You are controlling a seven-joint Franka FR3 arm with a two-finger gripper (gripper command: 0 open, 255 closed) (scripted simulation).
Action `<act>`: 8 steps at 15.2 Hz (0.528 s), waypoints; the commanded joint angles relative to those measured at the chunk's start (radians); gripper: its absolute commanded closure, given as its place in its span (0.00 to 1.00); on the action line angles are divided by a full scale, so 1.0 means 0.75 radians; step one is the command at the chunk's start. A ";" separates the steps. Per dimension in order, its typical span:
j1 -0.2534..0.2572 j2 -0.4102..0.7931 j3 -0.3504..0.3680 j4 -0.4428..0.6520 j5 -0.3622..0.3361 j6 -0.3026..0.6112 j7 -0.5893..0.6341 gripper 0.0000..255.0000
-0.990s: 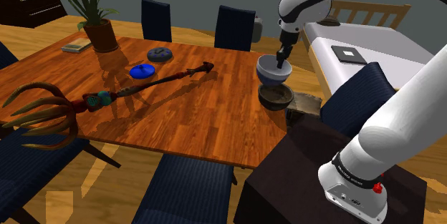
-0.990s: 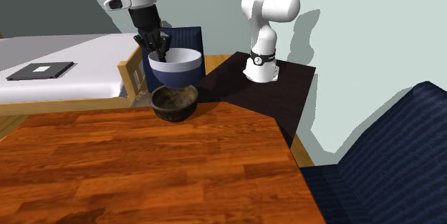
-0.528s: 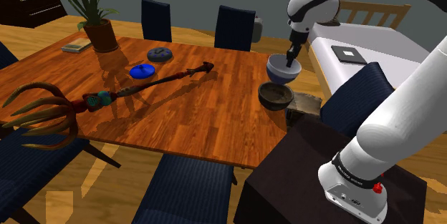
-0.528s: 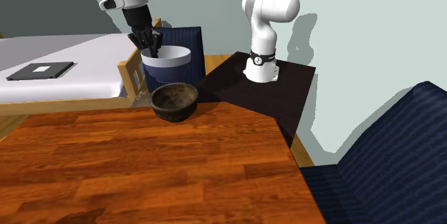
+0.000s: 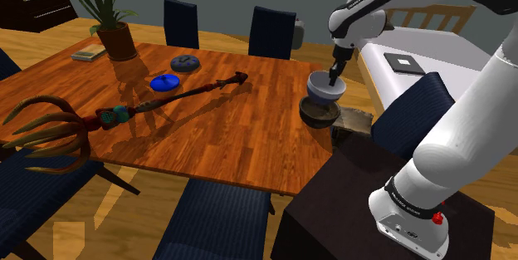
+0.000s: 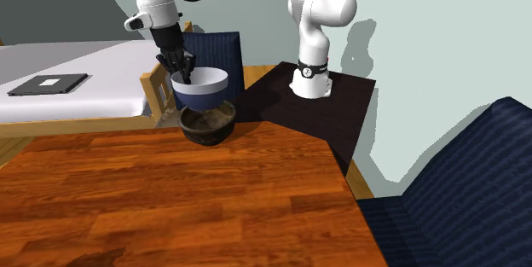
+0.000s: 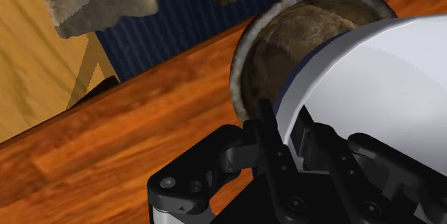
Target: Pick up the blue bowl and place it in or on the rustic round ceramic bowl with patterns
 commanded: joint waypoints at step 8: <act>-0.006 0.089 0.007 -0.036 0.048 0.119 -0.041 1.00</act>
